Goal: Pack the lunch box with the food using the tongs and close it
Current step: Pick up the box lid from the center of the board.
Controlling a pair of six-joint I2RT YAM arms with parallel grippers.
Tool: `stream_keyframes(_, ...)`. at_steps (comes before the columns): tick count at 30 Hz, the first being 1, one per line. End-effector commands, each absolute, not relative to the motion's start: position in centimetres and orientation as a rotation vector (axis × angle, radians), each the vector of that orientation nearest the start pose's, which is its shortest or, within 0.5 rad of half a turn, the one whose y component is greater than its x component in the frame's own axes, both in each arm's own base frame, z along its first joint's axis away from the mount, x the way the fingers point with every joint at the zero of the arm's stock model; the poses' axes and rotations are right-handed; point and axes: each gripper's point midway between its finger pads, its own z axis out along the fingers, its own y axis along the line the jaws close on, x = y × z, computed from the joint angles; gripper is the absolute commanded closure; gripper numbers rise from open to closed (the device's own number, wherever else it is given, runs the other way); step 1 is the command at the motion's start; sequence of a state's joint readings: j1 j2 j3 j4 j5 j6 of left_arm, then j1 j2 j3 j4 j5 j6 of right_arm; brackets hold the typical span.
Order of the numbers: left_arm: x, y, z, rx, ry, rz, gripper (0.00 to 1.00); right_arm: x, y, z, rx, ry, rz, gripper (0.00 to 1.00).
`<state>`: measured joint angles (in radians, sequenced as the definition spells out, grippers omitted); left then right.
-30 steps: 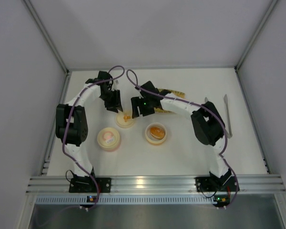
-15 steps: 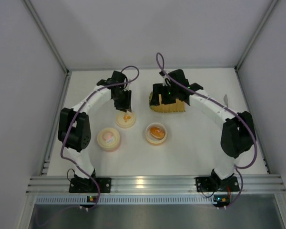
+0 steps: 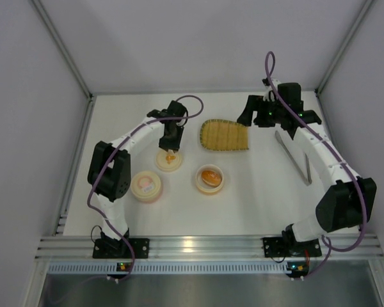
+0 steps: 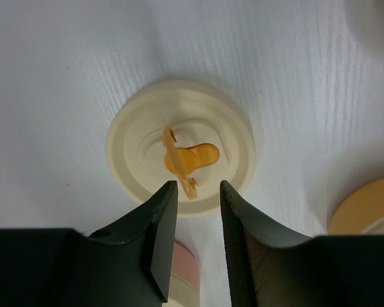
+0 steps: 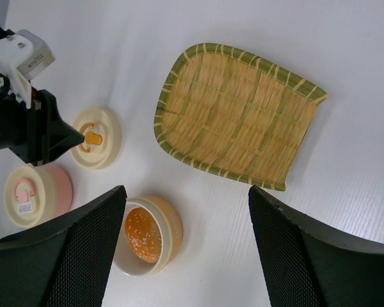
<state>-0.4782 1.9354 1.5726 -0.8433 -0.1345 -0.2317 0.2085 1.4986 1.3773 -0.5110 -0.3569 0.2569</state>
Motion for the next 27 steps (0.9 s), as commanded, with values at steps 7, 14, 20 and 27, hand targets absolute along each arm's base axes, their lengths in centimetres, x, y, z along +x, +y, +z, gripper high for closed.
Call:
stream_keyframes(7,38.7,-15.4,9.6,0.254,2.675,0.2,0.57,37.8,15.1,24.3,-0.174,2.216,0.677,0.23)
stream_keyframes(14,37.5,-15.8,6.4,0.303,2.781,0.173,0.59,38.2,15.0,24.6,-0.166,2.219,0.678,0.2)
stream_keyframes(20,37.3,-16.0,5.0,0.318,2.811,0.169,0.64,38.3,14.4,24.7,-0.155,2.219,0.66,0.12)
stream_keyframes(27,37.5,-14.9,5.1,0.319,2.83,0.167,0.82,38.0,14.0,24.9,-0.171,2.225,0.656,0.08)
